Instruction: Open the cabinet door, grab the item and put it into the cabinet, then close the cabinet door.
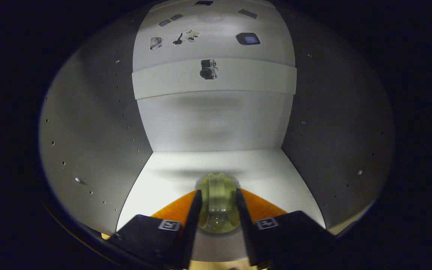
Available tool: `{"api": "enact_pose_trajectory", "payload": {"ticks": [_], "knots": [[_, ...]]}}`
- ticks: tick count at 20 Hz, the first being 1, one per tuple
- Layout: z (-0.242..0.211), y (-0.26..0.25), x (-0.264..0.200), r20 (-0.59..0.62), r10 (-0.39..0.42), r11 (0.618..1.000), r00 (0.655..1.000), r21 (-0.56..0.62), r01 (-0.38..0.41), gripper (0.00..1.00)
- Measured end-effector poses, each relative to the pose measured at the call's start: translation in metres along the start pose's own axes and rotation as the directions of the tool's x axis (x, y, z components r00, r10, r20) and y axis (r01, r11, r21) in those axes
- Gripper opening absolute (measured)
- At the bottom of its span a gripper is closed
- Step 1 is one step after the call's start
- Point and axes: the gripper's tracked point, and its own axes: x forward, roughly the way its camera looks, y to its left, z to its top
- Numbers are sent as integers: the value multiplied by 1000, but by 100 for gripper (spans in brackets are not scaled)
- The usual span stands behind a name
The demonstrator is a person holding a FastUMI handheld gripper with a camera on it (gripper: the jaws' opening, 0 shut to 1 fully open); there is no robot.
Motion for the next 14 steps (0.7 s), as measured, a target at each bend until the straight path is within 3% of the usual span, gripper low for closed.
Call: {"api": "enact_pose_trajectory", "payload": {"ticks": [2, 4, 9, 14], "knots": [[12, -1, -9, 50, -5, 1000, 999, 0, 5, 90], [26, -2, -20, 96, -15, 1000, 995, 19, 13, 100], [48, -2, -67, 172, -10, 1000, 985, 30, 5, 100], [74, -2, -146, 296, -16, 1000, 955, 10, 14, 100]]}}
